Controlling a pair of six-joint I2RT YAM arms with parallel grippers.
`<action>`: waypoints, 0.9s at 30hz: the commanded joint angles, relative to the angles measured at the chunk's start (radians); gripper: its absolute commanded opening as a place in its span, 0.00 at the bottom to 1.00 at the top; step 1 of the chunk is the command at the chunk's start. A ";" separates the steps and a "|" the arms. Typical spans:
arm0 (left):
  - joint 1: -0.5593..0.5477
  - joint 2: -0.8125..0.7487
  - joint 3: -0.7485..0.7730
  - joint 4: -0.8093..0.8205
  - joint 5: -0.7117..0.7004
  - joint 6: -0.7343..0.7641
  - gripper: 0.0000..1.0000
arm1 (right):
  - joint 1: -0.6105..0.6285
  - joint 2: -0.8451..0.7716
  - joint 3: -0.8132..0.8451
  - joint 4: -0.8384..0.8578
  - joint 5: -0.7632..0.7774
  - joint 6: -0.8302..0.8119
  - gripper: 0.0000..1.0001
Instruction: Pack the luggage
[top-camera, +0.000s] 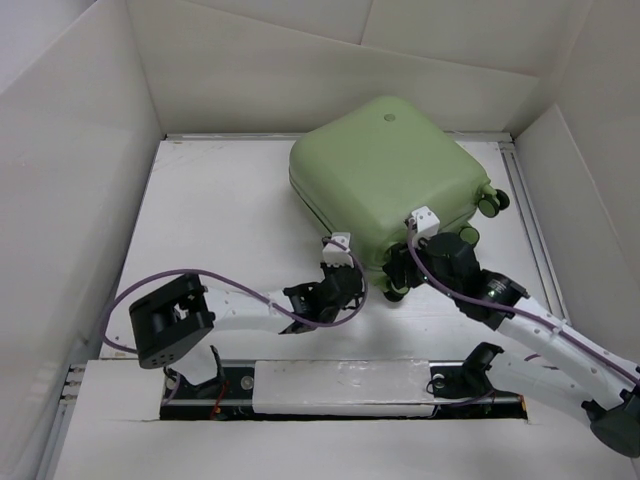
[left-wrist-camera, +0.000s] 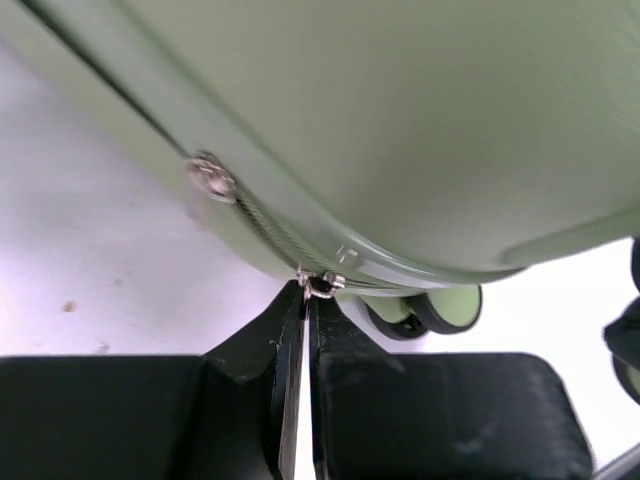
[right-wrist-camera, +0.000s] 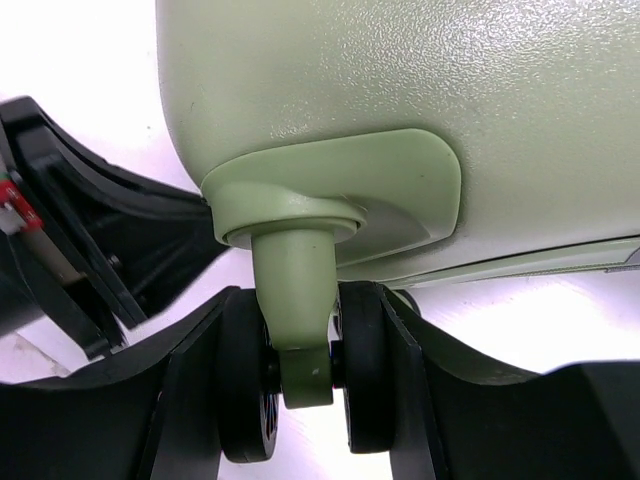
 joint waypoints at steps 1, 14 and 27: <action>0.028 -0.067 -0.037 0.006 -0.108 0.005 0.00 | -0.021 -0.038 -0.018 -0.005 0.067 0.019 0.11; 0.319 -0.153 -0.147 0.015 0.127 -0.056 0.00 | -0.030 -0.067 -0.050 -0.003 0.021 0.050 0.06; 0.495 -0.289 -0.167 -0.069 0.245 -0.107 0.53 | 0.103 -0.024 -0.050 0.114 -0.022 0.079 0.29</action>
